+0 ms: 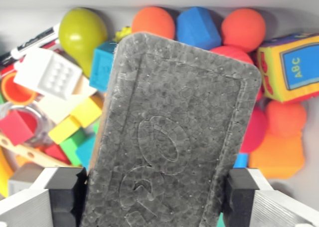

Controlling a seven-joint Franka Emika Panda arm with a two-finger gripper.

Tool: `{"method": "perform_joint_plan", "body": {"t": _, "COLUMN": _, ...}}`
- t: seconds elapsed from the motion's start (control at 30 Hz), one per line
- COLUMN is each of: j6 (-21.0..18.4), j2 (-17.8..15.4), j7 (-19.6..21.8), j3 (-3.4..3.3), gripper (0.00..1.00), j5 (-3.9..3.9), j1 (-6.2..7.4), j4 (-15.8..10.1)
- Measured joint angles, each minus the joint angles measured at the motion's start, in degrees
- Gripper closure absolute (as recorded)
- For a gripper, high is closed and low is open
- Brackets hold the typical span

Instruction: Pick an object from the bin

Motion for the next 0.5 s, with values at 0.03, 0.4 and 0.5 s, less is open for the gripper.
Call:
{"method": "perform_joint_plan", "body": {"t": 0.03, "j6": -0.5, "j2": -0.1, "j7": 0.0, "j3": 0.0, "gripper": 1.0, "j5": 0.0, "j1": 0.0, "j4": 0.4}}
{"method": "perform_joint_plan", "body": {"t": 0.4, "j6": -4.9, "j2": -1.1, "j7": 0.0, "j3": -0.01, "gripper": 1.0, "j5": -0.02, "j1": 0.0, "j4": 3.7}}
{"method": "perform_joint_plan", "body": {"t": 0.5, "j6": -5.7, "j2": -1.3, "j7": 0.0, "j3": -0.01, "gripper": 1.0, "j5": -0.03, "j1": 0.0, "j4": 4.4}}
